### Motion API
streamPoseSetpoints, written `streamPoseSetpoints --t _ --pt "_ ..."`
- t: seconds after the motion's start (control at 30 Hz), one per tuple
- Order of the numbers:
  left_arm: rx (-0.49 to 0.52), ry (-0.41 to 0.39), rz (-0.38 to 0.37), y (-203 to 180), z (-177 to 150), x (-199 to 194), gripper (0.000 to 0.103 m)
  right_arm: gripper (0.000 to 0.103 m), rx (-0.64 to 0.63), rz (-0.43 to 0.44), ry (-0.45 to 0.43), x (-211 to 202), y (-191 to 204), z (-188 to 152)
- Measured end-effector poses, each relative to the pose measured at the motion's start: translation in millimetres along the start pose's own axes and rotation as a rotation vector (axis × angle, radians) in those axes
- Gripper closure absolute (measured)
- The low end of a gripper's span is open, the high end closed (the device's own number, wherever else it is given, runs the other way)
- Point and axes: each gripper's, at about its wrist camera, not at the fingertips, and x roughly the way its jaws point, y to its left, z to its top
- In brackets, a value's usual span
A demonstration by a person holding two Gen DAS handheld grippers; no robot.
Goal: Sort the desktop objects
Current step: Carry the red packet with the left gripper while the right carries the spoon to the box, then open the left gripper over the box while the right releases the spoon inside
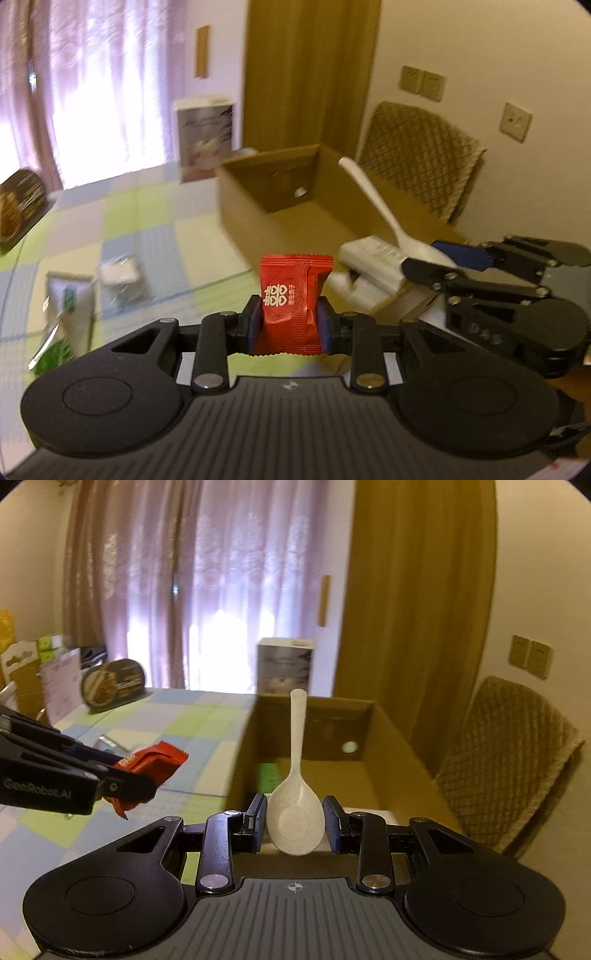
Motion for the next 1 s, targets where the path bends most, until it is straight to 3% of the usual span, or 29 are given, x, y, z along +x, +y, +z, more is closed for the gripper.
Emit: streamPoseSetpoints --t 0.27,0.6,0.77,0.83,1.0 --pt "0.002 -0.002 -0.062 -35.6 30.1 44.2 0.077 0.073 0.022 -0.042 0.006 15.2 -42.8 1.1" --pt "0.029 0.028 -0.059 -52.2 40.2 87.1 0.077 0.073 0.063 -0.035 0.023 29.5 -71.5 -5.6" --pt "0.025 0.037 -0.049 -52.8 40.0 97.9 0.076 0.073 0.077 -0.032 0.03 35.0 -75.5 -6.9" --pt "0.007 0.023 -0.051 -49.0 37.7 97.2 0.066 0.073 0.079 -0.031 0.032 35.7 -76.3 -7.6" --pt "0.002 0.014 -0.028 -39.1 30.0 84.9 0.066 0.073 0.078 -0.025 0.04 36.9 -76.7 -9.5"
